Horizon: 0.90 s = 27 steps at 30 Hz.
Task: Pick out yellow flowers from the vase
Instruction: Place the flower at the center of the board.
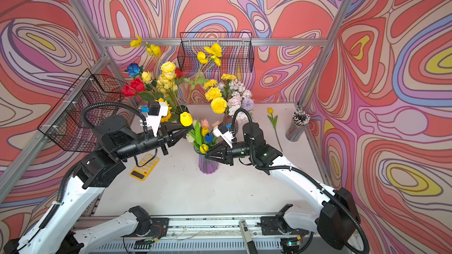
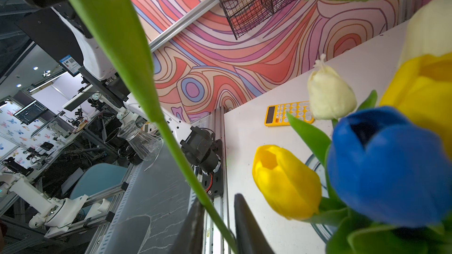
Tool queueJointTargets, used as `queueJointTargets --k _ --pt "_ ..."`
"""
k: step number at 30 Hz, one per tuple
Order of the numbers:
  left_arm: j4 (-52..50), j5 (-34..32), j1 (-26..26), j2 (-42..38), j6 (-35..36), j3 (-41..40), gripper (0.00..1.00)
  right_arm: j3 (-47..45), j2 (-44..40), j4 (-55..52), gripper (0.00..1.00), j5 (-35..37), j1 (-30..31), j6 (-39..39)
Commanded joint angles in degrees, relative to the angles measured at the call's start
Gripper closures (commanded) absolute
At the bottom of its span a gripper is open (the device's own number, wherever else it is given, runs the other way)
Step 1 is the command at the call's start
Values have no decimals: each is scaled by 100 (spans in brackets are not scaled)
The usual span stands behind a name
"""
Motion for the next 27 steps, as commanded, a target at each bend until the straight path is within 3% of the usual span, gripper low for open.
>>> queueJointTargets --k 1,11,18,21,24,27 --pt "24 27 4 -56 -44 145 100 -46 61 140 79 -204 37 9" --pt "183 -7 4 129 -106 167 100 -173 10 264 85 -542 57 58" --pt "159 -68 4 129 -90 180 100 -165 -2 251 100 -381 55 -10" --pt "99 -147 4 105 -71 168 90 -146 -30 275 100 -252 59 -38" --pt "91 -208 4 44 -53 117 69 -121 -105 240 100 -44 57 -104" --pt "87 -266 4 -44 -53 58 55 -53 -211 133 100 227 42 -228"
